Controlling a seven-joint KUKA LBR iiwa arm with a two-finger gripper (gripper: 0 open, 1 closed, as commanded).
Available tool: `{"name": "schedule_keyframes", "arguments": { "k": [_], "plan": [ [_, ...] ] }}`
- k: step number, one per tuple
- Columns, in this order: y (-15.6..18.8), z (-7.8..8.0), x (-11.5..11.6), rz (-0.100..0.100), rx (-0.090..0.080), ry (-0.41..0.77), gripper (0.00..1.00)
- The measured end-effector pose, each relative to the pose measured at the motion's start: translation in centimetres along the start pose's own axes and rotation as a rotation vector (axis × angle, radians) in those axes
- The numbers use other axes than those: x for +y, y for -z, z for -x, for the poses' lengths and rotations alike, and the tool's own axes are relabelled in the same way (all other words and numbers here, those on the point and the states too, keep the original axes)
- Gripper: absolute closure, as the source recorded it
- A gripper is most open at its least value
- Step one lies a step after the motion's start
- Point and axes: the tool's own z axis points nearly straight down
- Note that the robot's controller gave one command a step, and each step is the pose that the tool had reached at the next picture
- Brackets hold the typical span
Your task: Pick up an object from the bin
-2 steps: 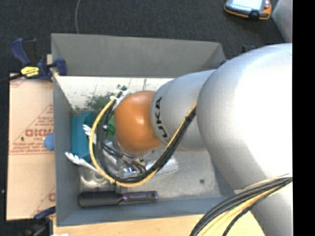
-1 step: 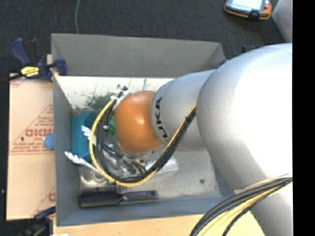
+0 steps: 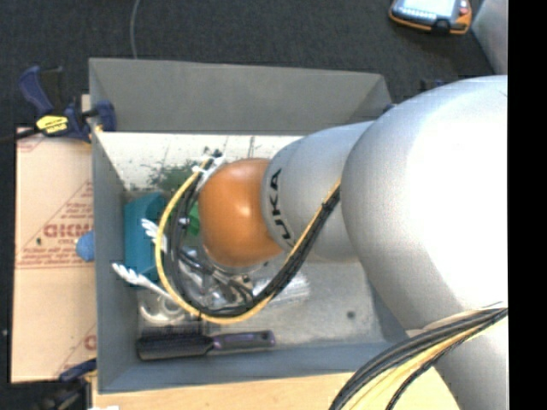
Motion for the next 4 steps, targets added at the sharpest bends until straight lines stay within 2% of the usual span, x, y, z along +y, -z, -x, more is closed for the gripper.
{"name": "schedule_keyframes", "arguments": {
  "k": [1,2,4],
  "plan": [
    [2.0,-0.3,0.3,0.007,0.005,0.002,1.00],
    [5.5,0.1,0.9,0.015,-0.008,0.011,1.00],
    [7.3,0.1,0.7,0.015,-0.009,0.008,1.00]
  ]
}}
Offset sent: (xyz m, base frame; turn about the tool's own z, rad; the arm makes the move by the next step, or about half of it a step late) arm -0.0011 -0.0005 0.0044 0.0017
